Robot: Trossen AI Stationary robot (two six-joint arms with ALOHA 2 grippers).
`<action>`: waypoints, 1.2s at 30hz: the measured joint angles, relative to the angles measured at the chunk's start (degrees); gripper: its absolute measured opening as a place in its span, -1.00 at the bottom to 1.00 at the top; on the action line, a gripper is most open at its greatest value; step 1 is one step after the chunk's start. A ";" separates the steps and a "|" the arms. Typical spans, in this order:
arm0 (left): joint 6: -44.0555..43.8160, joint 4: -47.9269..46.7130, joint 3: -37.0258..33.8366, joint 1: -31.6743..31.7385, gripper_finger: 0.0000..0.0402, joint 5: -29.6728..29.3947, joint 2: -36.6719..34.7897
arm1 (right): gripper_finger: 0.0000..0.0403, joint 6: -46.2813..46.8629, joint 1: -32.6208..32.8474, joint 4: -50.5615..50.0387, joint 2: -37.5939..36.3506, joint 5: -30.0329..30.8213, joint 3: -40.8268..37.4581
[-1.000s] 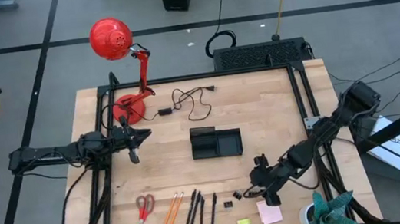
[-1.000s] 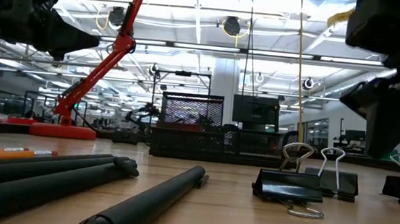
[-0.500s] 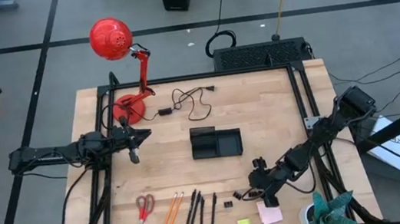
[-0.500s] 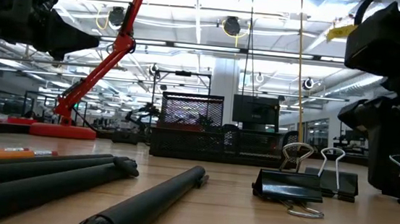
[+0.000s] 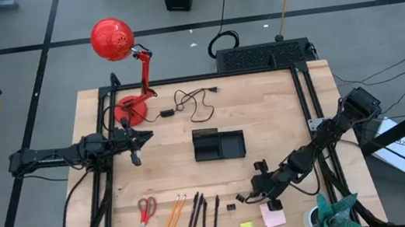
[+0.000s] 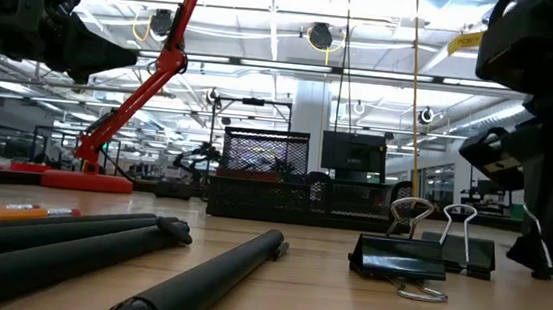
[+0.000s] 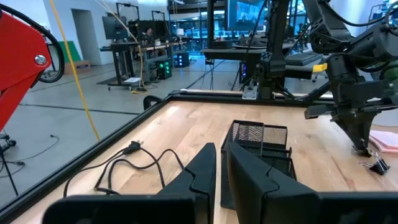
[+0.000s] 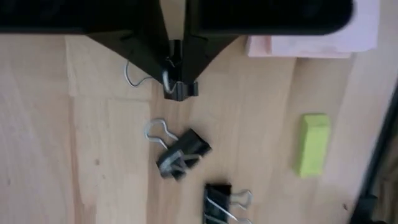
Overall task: Pick and place office supplies into organizer
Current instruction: Put the right black binder clip into the black desk organizer
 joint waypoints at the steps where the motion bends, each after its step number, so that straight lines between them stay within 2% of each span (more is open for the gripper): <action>1: 0.00 -0.02 0.00 0.00 -0.77 0.00 0.00 | -0.96 -0.15 -0.01 0.27 0.00 0.00 0.00; 9: -0.02 -0.02 0.00 0.00 -0.77 0.00 0.00 | -0.94 -2.64 -0.03 1.83 -0.54 0.06 -0.12; 15: 0.00 0.00 0.00 0.00 -0.77 -0.02 0.00 | -0.98 -7.04 -1.95 2.70 -6.24 0.48 0.08; 22: 0.11 0.05 0.00 0.00 -0.77 -0.79 0.00 | -0.99 -19.25 -7.36 3.38 -12.58 8.06 4.13; 26: 0.44 0.03 0.00 0.00 -0.77 -1.03 0.00 | -0.99 -25.93 -11.45 4.61 -11.47 8.74 7.29; 32: 1.12 -0.08 0.00 0.02 -0.77 -1.03 -0.02 | -1.00 -37.29 -13.77 12.70 -7.45 18.64 8.48; 36: 1.46 -0.50 0.00 0.02 -0.77 -1.05 -0.02 | -1.00 -40.64 -15.40 17.78 -4.58 19.68 8.50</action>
